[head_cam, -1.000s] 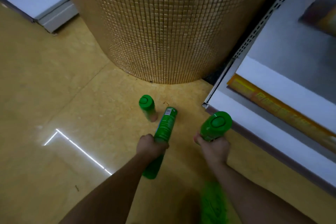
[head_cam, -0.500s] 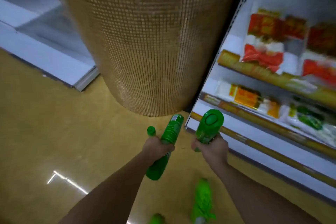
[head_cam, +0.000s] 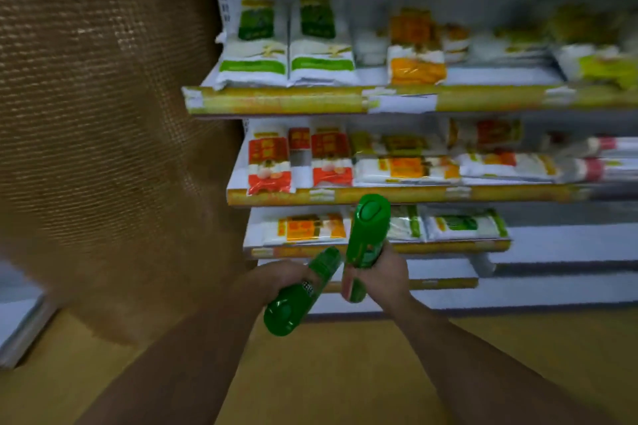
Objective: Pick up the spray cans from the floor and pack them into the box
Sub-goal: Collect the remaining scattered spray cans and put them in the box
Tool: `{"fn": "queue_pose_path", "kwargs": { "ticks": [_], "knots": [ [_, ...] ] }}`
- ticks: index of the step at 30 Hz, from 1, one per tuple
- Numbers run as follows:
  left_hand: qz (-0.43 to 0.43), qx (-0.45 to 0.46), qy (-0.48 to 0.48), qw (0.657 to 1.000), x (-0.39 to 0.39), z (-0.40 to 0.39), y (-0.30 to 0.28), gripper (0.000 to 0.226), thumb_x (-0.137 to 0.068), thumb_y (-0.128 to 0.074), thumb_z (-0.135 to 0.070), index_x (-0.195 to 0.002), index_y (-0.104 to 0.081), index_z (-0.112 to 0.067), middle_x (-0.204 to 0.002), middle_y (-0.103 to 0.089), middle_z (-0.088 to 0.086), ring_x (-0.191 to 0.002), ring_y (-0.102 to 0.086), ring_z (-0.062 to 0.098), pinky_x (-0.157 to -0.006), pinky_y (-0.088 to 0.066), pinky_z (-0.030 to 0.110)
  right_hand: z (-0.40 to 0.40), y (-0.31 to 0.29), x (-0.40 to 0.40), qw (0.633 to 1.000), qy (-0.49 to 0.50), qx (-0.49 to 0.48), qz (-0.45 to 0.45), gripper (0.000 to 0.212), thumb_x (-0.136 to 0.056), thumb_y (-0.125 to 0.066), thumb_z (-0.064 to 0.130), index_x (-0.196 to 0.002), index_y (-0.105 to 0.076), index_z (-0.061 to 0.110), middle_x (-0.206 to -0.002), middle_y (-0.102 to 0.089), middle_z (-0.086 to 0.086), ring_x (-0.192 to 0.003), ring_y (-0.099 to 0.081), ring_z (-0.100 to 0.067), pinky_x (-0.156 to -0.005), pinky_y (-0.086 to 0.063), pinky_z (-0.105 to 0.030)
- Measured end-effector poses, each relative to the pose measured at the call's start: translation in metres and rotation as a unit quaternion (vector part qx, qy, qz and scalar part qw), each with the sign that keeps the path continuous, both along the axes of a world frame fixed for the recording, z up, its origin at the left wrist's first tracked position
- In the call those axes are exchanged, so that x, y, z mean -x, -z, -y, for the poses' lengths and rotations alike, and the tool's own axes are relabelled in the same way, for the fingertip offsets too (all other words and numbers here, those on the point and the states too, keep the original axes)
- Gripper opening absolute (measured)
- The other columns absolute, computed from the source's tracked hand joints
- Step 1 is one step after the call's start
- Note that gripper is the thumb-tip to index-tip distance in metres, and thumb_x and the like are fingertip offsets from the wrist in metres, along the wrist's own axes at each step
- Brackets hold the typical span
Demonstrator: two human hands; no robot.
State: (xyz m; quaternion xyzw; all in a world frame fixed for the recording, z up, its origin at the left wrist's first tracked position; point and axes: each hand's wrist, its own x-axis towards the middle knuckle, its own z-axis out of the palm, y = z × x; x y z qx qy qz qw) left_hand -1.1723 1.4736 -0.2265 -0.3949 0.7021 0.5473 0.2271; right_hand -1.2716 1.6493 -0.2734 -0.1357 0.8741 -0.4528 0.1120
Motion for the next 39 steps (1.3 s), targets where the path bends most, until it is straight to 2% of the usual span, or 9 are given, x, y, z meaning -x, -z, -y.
{"fn": "queue_pose_path", "kwargs": {
  "ticks": [2, 6, 13, 17, 22, 26, 30, 34, 39],
  "knots": [
    [-0.011, -0.023, 0.008, 1.0, 0.029, -0.04, -0.014, 0.024, -0.084, -0.073, -0.018, -0.099, -0.064, -0.001, -0.078, -0.07, 0.015, -0.066, -0.065, 0.028, -0.064, -0.056, 0.033, -0.043, -0.015, 0.018, 1.0, 0.028, 0.007, -0.005, 0.062, -0.066, -0.089, 0.033, -0.116, -0.053, 0.023, -0.095, -0.066, 0.006, -0.089, -0.066, -0.021, -0.073, -0.054, -0.034],
    [-0.028, -0.036, 0.039, 0.998, 0.086, -0.122, -0.024, 0.047, -0.082, -0.074, -0.016, -0.121, -0.056, 0.002, -0.086, -0.072, 0.022, -0.062, -0.069, 0.03, -0.058, -0.056, 0.034, -0.145, -0.032, 0.05, 0.993, 0.101, 0.056, -0.016, 0.062, -0.063, -0.091, 0.027, -0.114, -0.054, 0.023, -0.096, -0.069, 0.005, -0.09, -0.067, -0.02, -0.08, -0.057, -0.039],
    [-0.06, -0.05, 0.096, 0.992, 0.169, -0.275, -0.045, 0.048, -0.073, -0.082, -0.023, -0.112, -0.063, -0.001, -0.094, -0.073, 0.022, -0.074, -0.072, 0.033, -0.069, -0.06, 0.039, -0.332, -0.038, 0.085, 0.966, 0.227, 0.122, 0.011, 0.063, -0.064, -0.091, 0.038, -0.114, -0.056, 0.024, -0.103, -0.069, 0.005, -0.095, -0.067, -0.018, -0.087, -0.058, -0.044],
    [-0.048, -0.116, 0.126, 0.984, 0.209, -0.358, -0.05, 0.042, -0.076, -0.078, -0.019, -0.11, -0.06, -0.003, -0.081, -0.071, 0.018, -0.067, -0.068, 0.032, -0.067, -0.061, 0.043, -0.419, -0.035, 0.094, 0.943, 0.294, 0.155, 0.019, 0.054, -0.073, -0.088, 0.022, -0.115, -0.055, 0.024, -0.103, -0.069, 0.004, -0.098, -0.067, -0.019, -0.085, -0.058, -0.042],
    [-0.029, -0.149, 0.19, 0.97, 0.259, -0.446, -0.035, 0.058, -0.07, -0.077, -0.011, -0.122, -0.053, -0.004, -0.105, -0.063, 0.025, -0.076, -0.066, 0.038, -0.063, -0.059, 0.048, -0.499, -0.022, 0.096, 0.912, 0.376, 0.156, 0.045, 0.047, -0.074, -0.085, 0.013, -0.11, -0.056, 0.023, -0.099, -0.068, 0.004, -0.093, -0.067, -0.014, -0.083, -0.056, -0.037],
    [0.03, -0.148, 0.283, 0.947, 0.292, -0.505, -0.012, 0.049, -0.073, -0.074, -0.012, -0.117, -0.055, 0.0, -0.097, -0.065, 0.023, -0.074, -0.065, 0.036, -0.062, -0.058, 0.044, -0.542, 0.003, 0.097, 0.874, 0.463, 0.14, 0.047, 0.051, -0.07, -0.087, 0.015, -0.112, -0.058, 0.018, -0.097, -0.07, 0.002, -0.091, -0.069, -0.017, -0.084, -0.059, -0.044],
    [0.053, -0.138, 0.371, 0.917, 0.326, -0.556, 0.01, 0.039, -0.077, -0.074, -0.01, -0.111, -0.056, -0.003, -0.107, -0.061, 0.023, -0.089, -0.062, 0.038, -0.08, -0.058, 0.049, -0.57, 0.023, 0.094, 0.826, 0.539, 0.149, 0.069, 0.05, -0.07, -0.087, 0.01, -0.109, -0.057, 0.019, -0.1, -0.07, -0.001, -0.094, -0.067, -0.02, -0.086, -0.058, -0.045],
    [0.097, -0.108, 0.466, 0.873, 0.354, -0.603, 0.026, 0.035, -0.078, -0.074, -0.014, -0.106, -0.057, -0.002, -0.1, -0.064, 0.021, -0.094, -0.063, 0.037, -0.094, -0.054, 0.051, -0.59, 0.043, 0.085, 0.773, 0.612, 0.15, 0.077, 0.065, -0.064, -0.089, 0.006, -0.119, -0.056, 0.015, -0.098, -0.069, 0.0, -0.089, -0.067, -0.014, -0.067, -0.056, -0.028],
    [0.123, -0.063, 0.565, 0.814, 0.364, -0.662, 0.051, 0.046, -0.079, -0.074, -0.021, -0.117, -0.057, 0.0, -0.099, -0.065, 0.02, -0.078, -0.066, 0.031, -0.074, -0.057, 0.04, -0.614, 0.064, 0.066, 0.734, 0.654, 0.155, 0.098, 0.054, -0.072, -0.086, 0.007, -0.116, -0.055, 0.016, -0.099, -0.066, 0.002, -0.082, -0.06, -0.003, -0.052, -0.049, -0.011]
  ]
}}
